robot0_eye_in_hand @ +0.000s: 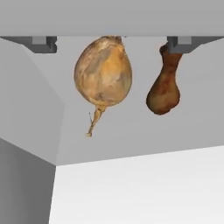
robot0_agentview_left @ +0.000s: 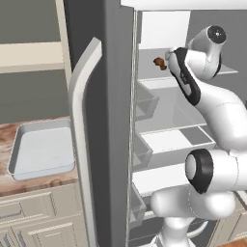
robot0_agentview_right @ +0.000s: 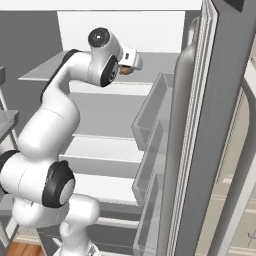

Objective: Place one onion and one chicken drumstick in each tupperware on the nearby counter, to pack two identical lunches.

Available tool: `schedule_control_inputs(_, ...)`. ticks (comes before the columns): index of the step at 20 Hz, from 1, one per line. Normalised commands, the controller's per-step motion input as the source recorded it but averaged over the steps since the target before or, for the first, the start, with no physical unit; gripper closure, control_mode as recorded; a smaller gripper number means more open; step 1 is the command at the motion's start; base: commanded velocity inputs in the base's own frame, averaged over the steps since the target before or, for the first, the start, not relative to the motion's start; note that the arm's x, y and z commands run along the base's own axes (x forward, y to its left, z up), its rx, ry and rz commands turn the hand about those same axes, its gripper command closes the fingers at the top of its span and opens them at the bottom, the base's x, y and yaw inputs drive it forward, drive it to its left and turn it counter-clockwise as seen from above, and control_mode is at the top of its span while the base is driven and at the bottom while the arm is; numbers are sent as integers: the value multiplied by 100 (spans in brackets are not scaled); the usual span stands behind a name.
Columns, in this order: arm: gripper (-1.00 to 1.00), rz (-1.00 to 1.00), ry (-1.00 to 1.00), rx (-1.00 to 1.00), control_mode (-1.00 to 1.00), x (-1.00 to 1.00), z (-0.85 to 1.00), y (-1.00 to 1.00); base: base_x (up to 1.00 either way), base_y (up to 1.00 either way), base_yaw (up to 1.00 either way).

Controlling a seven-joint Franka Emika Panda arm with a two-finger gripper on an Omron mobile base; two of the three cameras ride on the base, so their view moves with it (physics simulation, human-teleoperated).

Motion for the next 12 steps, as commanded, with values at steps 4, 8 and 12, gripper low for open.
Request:
schedule_control_inputs(4, -100, 0, 1, 0, -100, 42, -8, -5, 0, 0, 0)
schedule_control_inputs(8, -100, 0, 3, 0, -100, 26, -22, -10, 0, 0, 0)
schedule_control_inputs(12, -100, 0, 5, 0, -100, 23, -25, -19, 0, 0, 0)
